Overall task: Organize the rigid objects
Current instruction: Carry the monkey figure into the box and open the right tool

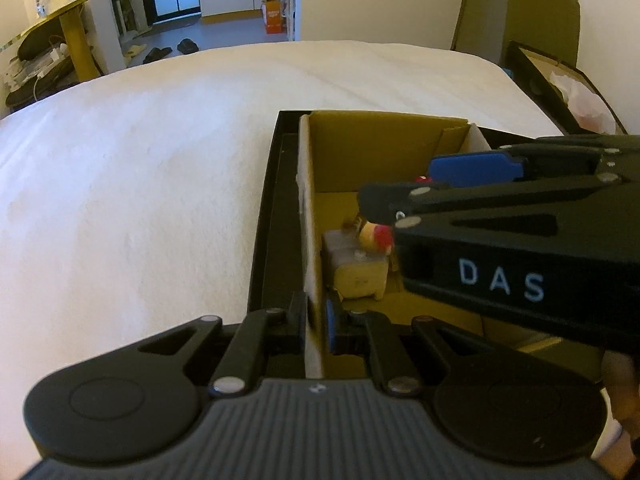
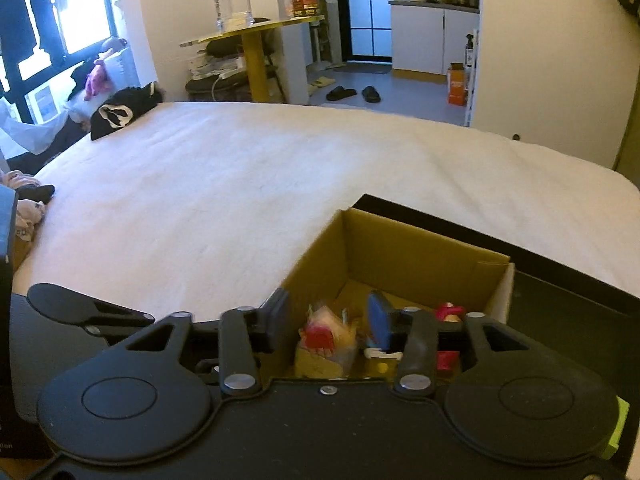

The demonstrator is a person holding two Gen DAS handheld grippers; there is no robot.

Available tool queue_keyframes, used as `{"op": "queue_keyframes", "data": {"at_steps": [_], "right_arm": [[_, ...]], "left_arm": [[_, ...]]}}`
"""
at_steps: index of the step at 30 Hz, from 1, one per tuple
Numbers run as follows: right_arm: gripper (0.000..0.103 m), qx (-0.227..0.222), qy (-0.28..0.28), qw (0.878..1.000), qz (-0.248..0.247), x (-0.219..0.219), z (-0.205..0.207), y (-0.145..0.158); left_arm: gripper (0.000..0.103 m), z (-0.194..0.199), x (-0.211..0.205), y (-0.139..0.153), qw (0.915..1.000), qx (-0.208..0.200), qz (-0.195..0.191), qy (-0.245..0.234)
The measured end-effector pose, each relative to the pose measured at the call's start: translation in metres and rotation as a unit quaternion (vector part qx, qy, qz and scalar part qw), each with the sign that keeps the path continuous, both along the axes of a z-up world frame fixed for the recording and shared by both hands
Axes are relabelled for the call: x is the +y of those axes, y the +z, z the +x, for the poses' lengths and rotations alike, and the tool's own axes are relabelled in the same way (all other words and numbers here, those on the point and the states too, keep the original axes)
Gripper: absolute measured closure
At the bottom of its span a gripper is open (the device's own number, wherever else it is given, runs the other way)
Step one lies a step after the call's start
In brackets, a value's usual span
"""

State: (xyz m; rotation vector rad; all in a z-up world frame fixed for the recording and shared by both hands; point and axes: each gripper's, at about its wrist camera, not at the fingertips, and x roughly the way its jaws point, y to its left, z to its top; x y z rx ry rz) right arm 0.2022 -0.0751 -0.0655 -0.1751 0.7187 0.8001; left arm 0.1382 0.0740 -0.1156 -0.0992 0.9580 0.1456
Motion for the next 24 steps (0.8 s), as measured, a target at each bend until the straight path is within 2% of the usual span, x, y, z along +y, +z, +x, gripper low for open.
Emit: {"op": "queue_keyframes", "data": {"at_steps": [16,20,24], "right_arm": [[0.053,0.019,-0.036,0.999,-0.019,-0.033,-0.007,-0.005],[0.041,0.014,-0.055,0.998,-0.021,-0.049,-0.007,-0.006],[0.036,0.014,-0.081,0.996,-0.019,-0.067,-0.006,-0.01]], "left_arm": [[0.094,0.001,-0.005,0.0,0.9999,0.005,0.009,0.005],[0.094,0.002,-0.008,0.0,0.9998,0.007,0.019,0.002],[0.094,0.004,-0.012,0.0,0.9994,0.012,0.031,-0.002]]}}
